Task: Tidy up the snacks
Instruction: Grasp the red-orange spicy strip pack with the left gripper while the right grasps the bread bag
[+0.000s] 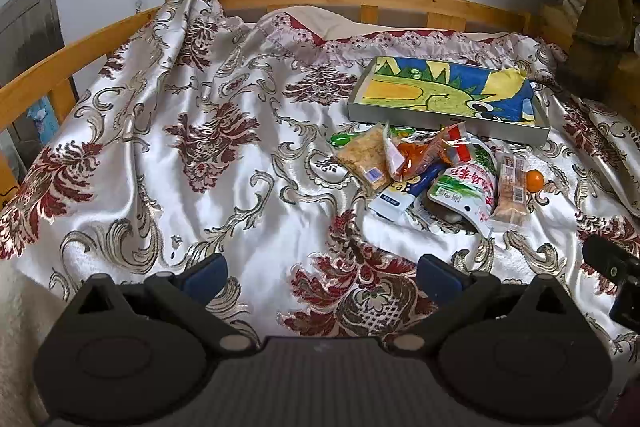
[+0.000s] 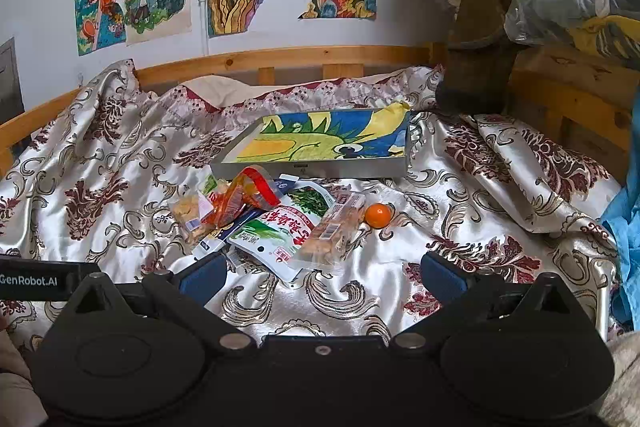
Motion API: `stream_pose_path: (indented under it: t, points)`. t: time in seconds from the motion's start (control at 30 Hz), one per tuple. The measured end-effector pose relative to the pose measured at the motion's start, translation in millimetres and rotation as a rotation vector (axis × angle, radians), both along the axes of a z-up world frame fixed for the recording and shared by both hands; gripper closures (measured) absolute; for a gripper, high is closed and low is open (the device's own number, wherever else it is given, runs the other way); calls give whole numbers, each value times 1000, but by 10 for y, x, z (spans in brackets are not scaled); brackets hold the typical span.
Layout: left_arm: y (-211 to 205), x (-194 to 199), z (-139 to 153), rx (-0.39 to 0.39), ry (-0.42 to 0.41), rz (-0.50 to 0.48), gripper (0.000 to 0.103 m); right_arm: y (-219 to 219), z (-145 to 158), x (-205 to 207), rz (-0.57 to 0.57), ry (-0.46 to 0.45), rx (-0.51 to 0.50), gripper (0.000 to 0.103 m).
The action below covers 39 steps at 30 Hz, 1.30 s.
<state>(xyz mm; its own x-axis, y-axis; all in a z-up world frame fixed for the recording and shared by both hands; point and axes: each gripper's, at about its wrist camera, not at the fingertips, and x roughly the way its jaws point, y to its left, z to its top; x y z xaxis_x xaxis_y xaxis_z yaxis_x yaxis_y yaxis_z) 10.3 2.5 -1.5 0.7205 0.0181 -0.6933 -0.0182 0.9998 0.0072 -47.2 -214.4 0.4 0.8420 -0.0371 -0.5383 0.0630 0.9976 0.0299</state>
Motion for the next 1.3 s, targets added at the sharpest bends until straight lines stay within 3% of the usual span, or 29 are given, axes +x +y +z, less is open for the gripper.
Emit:
stream_pose_path:
  t: [0.23, 0.47, 0.6, 0.77, 0.93, 1.13, 1.23, 1.3]
  points:
    - [-16, 315, 210, -19, 34, -64, 0, -129, 162, 280, 47, 13, 7, 1]
    - [-233, 978, 357, 10, -10, -262, 0, -316, 92, 850, 48, 43, -4, 1]
    - [-398, 1367, 160, 49, -37, -419, 0, -426, -76, 1190, 61, 73, 23, 1]
    - [-522, 1687, -200, 57, -30, -520, 0, -473, -307, 1572, 46, 112, 24, 1]
    - [-483, 1906, -503, 30, 51, -487, 0, -524, -559, 1865, 13, 198, 82, 4]
    - [-496, 2048, -697, 20, 125, -560, 1, -500, -744, 1990, 28, 275, 163, 17]
    - [-492, 2125, -710, -33, 147, -569, 9, -497, -818, 2037, 13, 306, 198, 24]
    - [-445, 2172, -700, -86, 160, -558, 21, -510, -857, 2056, 3, 318, 227, 30]
